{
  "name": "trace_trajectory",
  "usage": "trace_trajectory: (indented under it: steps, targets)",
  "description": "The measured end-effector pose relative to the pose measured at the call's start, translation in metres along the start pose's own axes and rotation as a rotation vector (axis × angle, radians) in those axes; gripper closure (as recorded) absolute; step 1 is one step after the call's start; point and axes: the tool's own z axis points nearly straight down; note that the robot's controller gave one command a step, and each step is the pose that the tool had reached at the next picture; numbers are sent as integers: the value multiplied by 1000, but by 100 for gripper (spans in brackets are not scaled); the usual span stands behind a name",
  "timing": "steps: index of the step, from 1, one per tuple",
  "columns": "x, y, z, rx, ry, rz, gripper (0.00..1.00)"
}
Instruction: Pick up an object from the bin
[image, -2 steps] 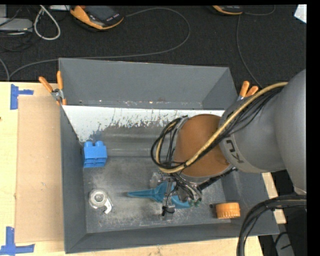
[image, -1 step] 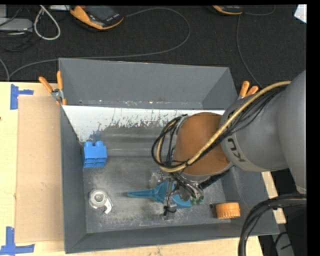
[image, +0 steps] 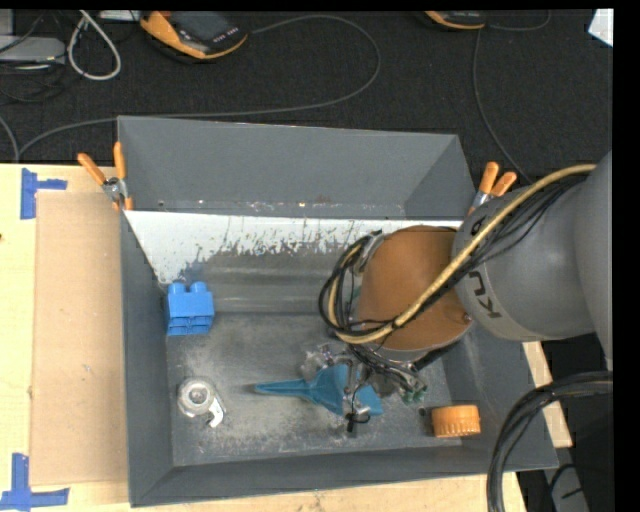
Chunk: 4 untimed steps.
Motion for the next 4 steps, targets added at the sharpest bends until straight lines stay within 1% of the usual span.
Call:
trace_trajectory:
  steps: [1,2,3,4]
  targets:
    - [-1,2,4,0,0,274,0]
    - [6,-24,20,-2,0,138,0]
    - [1,-20,23,-1,0,205,0]
    - [26,-43,25,-5,2,176,0]
